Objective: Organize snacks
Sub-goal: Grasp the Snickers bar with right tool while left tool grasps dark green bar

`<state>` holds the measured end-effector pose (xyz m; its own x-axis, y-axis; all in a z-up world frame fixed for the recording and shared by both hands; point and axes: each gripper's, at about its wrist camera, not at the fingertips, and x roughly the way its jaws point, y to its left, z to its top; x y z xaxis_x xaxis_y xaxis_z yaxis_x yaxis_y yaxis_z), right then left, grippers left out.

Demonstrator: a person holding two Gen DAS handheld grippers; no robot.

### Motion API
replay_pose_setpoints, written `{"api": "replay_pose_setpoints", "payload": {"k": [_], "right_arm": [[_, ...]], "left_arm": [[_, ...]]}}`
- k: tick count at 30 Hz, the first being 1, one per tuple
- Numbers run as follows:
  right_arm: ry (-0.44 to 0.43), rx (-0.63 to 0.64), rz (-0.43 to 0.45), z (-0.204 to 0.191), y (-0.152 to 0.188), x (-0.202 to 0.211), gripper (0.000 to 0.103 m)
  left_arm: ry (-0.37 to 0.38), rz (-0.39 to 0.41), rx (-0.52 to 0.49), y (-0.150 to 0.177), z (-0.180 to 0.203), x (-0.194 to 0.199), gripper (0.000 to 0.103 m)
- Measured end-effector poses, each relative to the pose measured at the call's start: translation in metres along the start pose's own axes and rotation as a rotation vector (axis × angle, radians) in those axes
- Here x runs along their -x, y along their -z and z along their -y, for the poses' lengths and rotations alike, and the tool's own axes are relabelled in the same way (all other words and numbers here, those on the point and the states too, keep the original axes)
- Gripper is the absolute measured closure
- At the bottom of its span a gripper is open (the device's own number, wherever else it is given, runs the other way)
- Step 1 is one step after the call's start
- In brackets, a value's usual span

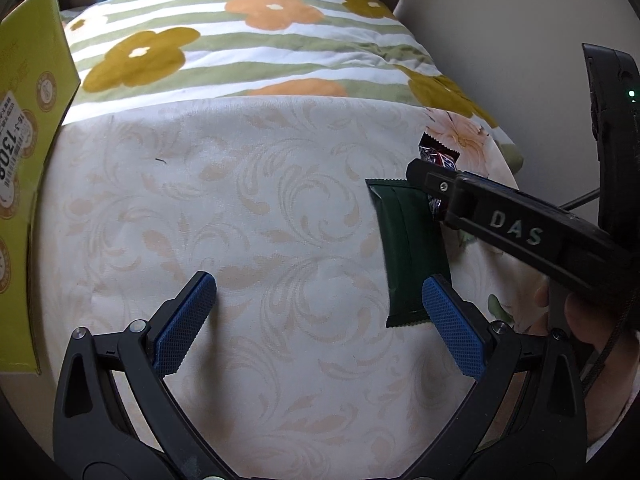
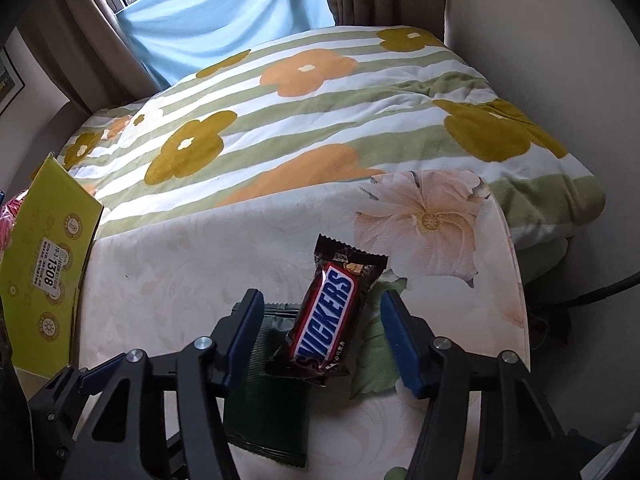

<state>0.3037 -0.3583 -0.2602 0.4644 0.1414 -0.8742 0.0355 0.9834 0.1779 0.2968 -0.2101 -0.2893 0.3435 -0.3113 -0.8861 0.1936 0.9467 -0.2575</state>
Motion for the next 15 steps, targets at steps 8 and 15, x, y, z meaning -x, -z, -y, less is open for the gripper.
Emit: {"api": "replay_pose_setpoints", "payload": {"k": [8,15], "right_arm": [[0.046,0.045,0.045,-0.001,0.004,-0.003,0.073],[0.001,0.032,0.047,0.010,0.005,0.007,0.075]], "left_arm": [[0.002,-0.008,-0.004,0.003,0.000,-0.001,0.001],[0.014,-0.014,-0.024,0.001,0.010,-0.002,0.001]]}}
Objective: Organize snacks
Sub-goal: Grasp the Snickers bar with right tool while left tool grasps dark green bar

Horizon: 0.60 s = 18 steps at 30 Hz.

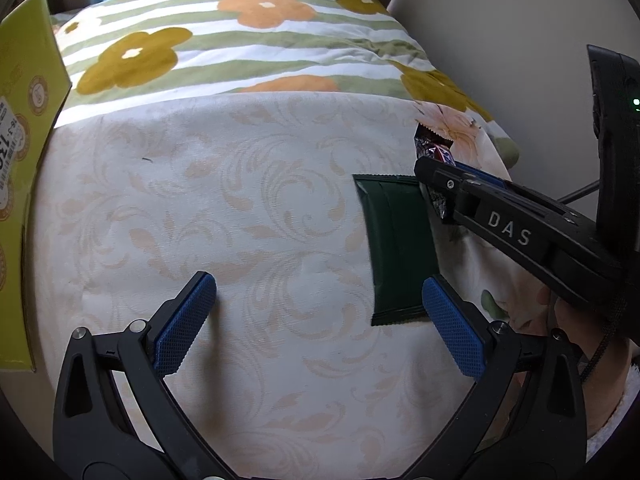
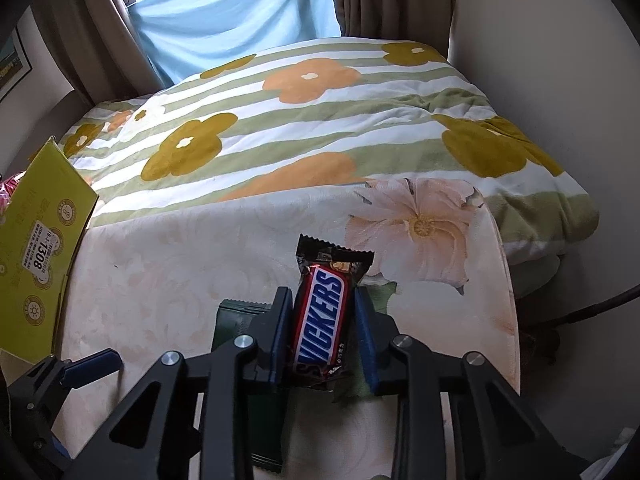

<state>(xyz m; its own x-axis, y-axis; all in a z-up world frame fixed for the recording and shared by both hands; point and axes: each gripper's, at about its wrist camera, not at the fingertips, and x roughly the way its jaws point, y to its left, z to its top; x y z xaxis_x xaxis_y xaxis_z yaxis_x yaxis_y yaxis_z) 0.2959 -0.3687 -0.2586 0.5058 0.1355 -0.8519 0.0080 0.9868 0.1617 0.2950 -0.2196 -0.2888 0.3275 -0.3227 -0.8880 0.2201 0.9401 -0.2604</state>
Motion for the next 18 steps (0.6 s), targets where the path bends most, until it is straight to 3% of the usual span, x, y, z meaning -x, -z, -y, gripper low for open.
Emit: {"api": "replay_pose_setpoints", "payload": {"k": [7,18], "right_arm": [[-0.005,-0.016,0.032,0.019,-0.006,0.027,0.076],[0.042,0.041,0.043,0.038,0.006,0.038,0.076]], "left_arm": [[-0.015,-0.006,-0.066,-0.008,0.034,-0.009,0.001],[-0.196,0.030,-0.159,-0.006,0.078,-0.034,0.012]]}}
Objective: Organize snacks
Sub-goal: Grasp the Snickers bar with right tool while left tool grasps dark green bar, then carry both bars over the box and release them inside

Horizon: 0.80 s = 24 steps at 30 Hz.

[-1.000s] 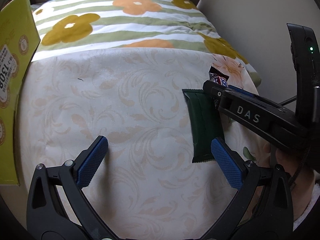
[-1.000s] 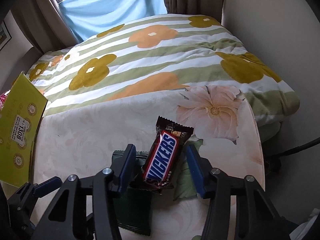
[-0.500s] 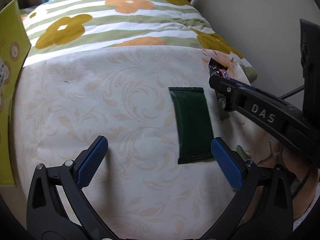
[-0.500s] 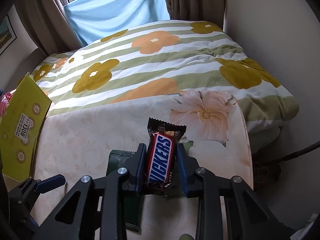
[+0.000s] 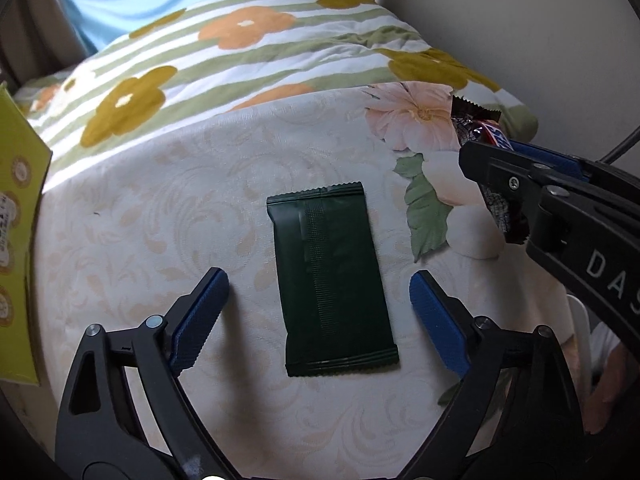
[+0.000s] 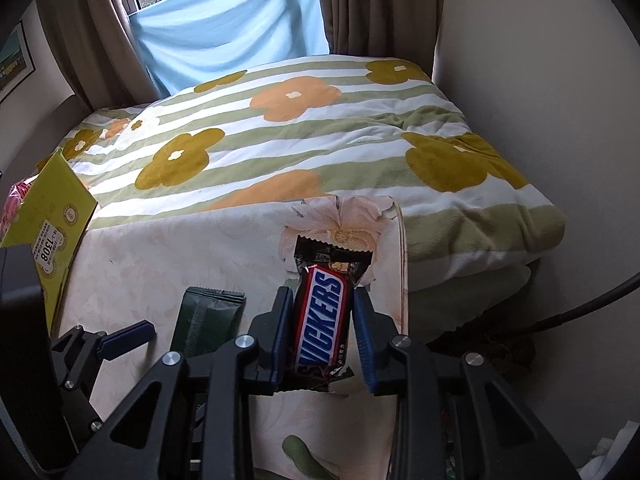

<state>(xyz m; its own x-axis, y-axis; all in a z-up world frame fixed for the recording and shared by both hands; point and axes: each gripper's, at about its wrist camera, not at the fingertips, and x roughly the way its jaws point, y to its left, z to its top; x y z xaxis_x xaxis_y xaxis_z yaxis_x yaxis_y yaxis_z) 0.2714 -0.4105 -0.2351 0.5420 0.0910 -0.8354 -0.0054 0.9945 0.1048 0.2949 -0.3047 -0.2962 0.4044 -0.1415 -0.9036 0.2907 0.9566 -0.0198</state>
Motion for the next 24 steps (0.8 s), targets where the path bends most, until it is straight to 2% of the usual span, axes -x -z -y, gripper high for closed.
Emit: {"api": "replay_pose_setpoints", "payload": {"k": [3,5,8,10,14,19,24], "right_arm": [[-0.007,0.000,0.000,0.004,0.001,-0.002,0.076],[-0.006,-0.001,0.002,0.005,0.002,-0.002,0.076],[-0.016,-0.007,0.003,0.008,0.000,-0.003,0.076],[-0.024,-0.007,0.003,0.007,0.000,-0.004,0.076],[-0.037,-0.002,0.005,0.004,-0.001,-0.005,0.076],[-0.044,0.008,0.009,-0.002,-0.005,-0.003,0.076],[-0.052,0.019,0.025,-0.011,-0.011,0.006,0.076]], "left_arm": [[-0.005,0.009,-0.005,-0.002,0.003,0.001,0.019],[0.001,0.013,-0.011,-0.003,0.005,0.003,0.035],[0.016,0.007,-0.039,-0.005,0.006,0.005,0.053],[0.026,0.000,-0.056,-0.007,0.003,0.006,0.060],[0.028,-0.006,-0.062,-0.008,-0.002,0.007,0.061],[0.062,-0.008,-0.008,-0.011,-0.016,0.009,0.061],[0.047,0.019,0.019,-0.015,-0.030,0.026,0.061]]}}
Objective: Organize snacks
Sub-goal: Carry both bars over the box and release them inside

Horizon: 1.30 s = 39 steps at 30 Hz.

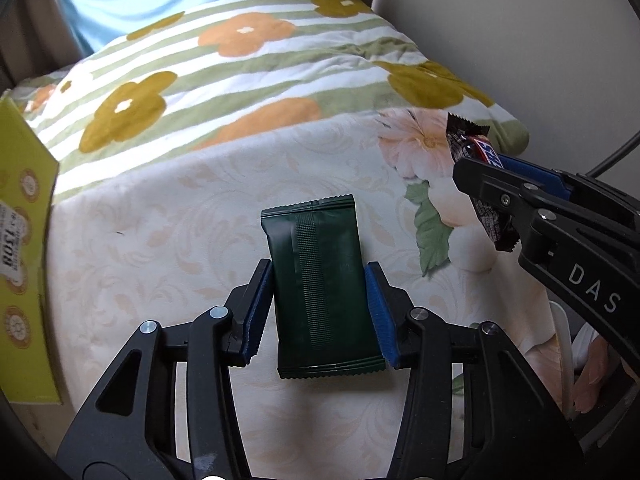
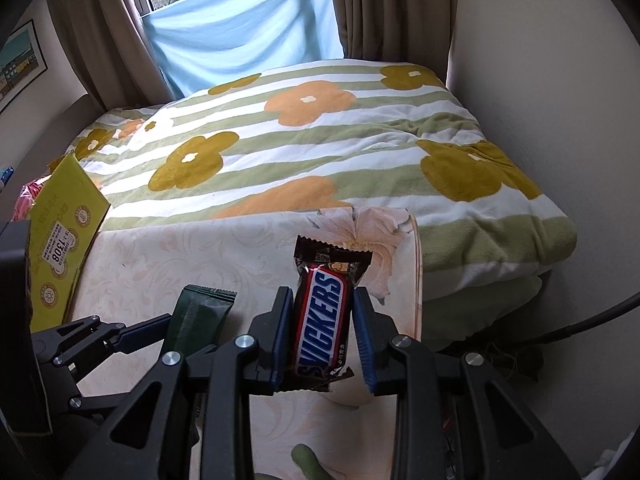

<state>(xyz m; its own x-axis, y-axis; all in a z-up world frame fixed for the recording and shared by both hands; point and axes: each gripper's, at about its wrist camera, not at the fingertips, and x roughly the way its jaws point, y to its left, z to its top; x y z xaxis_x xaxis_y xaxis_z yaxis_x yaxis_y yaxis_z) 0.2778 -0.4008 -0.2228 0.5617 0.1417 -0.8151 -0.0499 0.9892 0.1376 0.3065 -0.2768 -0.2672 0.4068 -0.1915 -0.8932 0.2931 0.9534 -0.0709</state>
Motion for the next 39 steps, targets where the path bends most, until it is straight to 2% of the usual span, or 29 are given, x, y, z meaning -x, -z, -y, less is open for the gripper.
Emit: {"api": "replay_pose_setpoints", "payload": {"k": [5,12,20,27,33,35,37,39], "right_arm": [[-0.012,0.031,0.026,-0.019,-0.012,0.016,0.076],[-0.065,0.088,0.073,-0.069,-0.039,0.054,0.076],[-0.164,0.173,0.120,-0.159,-0.071,0.087,0.076],[-0.254,0.253,0.124,-0.253,-0.082,0.090,0.076],[-0.308,0.303,0.100,-0.326,-0.083,0.076,0.076],[-0.314,0.311,0.092,-0.345,-0.084,0.070,0.075],[-0.309,0.318,0.085,-0.359,-0.083,0.063,0.075],[-0.298,0.316,0.076,-0.370,-0.082,0.056,0.075]], "left_arm": [[0.000,0.071,0.039,-0.015,-0.020,0.037,0.061],[-0.011,0.195,0.119,-0.034,-0.069,0.116,0.061],[-0.070,0.292,0.220,-0.036,-0.155,0.194,0.061],[-0.115,0.285,0.310,-0.022,-0.257,0.230,0.061],[-0.141,0.245,0.371,-0.007,-0.346,0.231,0.061],[-0.132,0.226,0.375,-0.003,-0.369,0.227,0.061],[-0.090,0.209,0.372,0.000,-0.386,0.221,0.060],[-0.058,0.204,0.367,0.004,-0.402,0.217,0.054]]}}
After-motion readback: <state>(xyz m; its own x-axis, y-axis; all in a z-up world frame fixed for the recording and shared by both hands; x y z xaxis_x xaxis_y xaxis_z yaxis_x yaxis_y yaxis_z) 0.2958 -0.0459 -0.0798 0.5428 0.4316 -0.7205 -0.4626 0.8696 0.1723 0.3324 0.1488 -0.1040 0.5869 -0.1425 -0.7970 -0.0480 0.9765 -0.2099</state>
